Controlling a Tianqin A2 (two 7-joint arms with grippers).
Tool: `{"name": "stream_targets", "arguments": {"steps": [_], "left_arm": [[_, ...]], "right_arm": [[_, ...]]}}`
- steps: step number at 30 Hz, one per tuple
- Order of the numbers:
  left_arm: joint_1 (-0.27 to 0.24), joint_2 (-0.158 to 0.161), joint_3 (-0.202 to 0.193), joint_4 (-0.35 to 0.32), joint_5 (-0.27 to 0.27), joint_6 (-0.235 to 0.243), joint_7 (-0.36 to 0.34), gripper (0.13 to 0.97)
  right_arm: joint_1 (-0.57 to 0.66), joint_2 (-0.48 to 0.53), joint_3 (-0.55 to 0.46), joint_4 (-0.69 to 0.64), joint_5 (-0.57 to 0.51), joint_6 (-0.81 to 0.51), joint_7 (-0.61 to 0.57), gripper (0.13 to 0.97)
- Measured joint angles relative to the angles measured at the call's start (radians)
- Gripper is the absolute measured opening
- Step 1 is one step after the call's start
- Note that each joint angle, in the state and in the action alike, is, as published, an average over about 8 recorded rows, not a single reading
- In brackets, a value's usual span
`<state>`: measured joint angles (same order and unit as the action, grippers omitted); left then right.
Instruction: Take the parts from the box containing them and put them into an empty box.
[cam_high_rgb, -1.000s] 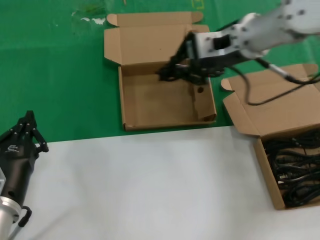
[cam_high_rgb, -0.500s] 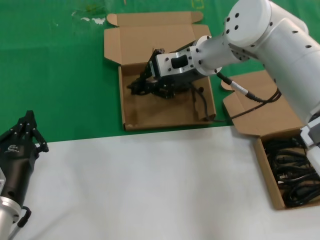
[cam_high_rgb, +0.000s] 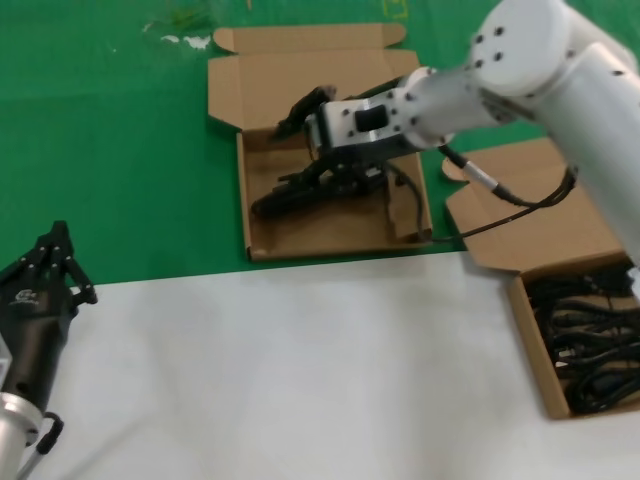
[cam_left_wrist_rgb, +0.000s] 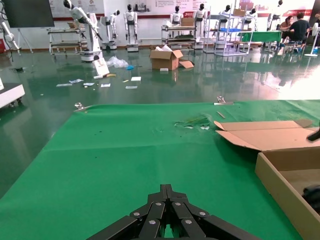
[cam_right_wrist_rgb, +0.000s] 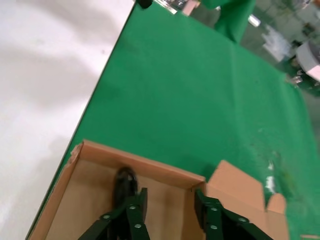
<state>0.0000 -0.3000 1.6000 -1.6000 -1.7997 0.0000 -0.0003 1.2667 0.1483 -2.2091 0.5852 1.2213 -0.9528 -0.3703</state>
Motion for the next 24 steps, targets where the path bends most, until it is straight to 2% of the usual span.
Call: {"name": "stream_targets", "arguments": {"steps": [2,7,11,19,24], "left_arm": [[0.000,0.000,0.000,0.000,0.000,0.000,0.000,0.140],[0.000,0.000,0.000,0.000,0.000,0.000,0.000,0.140],[0.000,0.000,0.000,0.000,0.000,0.000,0.000,0.140],[0.000,0.000,0.000,0.000,0.000,0.000,0.000,0.158],[0.000,0.000,0.000,0.000,0.000,0.000,0.000,0.170]], "right_arm": [[-0.028,0.038,0.006,0.082,0.005,-0.013,0.033,0.312],[-0.118,0.147,0.035,0.296,0.033,-0.038,0.112,0.413],[-0.173,0.207,0.056,0.410,0.053,-0.047,0.153,0.474],[-0.212,0.223,0.073,0.454,0.069,-0.029,0.170,0.684],[-0.263,0.219,0.099,0.481,0.094,0.019,0.180,0.764]]}}
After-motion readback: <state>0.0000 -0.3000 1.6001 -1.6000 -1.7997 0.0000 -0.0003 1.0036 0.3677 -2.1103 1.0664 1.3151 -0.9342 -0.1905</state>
